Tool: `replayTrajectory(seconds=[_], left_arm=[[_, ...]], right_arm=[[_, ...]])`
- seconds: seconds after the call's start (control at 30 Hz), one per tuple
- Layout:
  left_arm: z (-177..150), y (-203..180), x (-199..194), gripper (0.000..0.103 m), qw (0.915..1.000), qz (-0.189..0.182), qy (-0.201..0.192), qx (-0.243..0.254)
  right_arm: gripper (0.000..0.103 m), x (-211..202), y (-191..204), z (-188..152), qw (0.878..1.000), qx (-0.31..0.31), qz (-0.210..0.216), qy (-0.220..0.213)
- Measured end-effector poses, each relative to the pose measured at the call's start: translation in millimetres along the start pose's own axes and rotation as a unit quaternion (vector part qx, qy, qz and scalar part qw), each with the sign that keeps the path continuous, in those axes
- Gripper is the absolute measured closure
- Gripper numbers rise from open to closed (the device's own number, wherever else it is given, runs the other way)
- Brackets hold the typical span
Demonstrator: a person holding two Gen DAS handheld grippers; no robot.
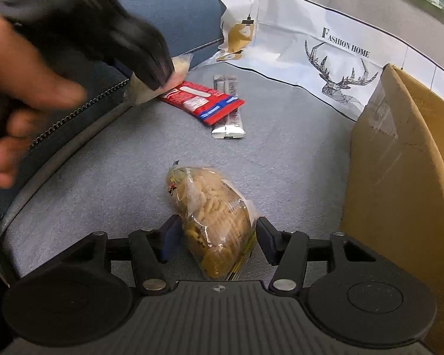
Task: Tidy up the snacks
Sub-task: 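Close left gripper on the clear puffed-snack bar while right gripper holds the cookie bag, then lift the puffed-snack bar with left gripper while right gripper carries the cookie bag over the box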
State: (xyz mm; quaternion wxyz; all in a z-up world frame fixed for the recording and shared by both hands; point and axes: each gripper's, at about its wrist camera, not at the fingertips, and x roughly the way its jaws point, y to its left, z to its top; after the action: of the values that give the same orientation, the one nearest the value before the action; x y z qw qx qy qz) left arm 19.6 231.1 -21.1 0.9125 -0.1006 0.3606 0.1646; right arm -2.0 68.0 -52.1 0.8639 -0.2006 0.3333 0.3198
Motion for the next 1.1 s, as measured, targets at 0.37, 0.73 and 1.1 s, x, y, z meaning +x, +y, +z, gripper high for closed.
replayTrajectory(seconds=[0.37,0.73,1.1], left_arm=[[-17.6,3.4,11.1,0.063,0.9909,-0.087,0.097,-0.035],[-17.0,-16.0,28.4,0.047,0.9937,-0.026,0.107,0.02],[-18.3,-21.1,40.2,0.047,0.9914,-0.024,0.126,0.027]], right_arm=[[0.054,-7.9,-4.6,1.1,0.999,0.032,0.023,0.0],[0.035,1.1,-12.2,4.9,0.998,0.043,0.039,0.002],[0.037,11.2,-18.1,6.0,0.997,0.058,0.041,0.008]])
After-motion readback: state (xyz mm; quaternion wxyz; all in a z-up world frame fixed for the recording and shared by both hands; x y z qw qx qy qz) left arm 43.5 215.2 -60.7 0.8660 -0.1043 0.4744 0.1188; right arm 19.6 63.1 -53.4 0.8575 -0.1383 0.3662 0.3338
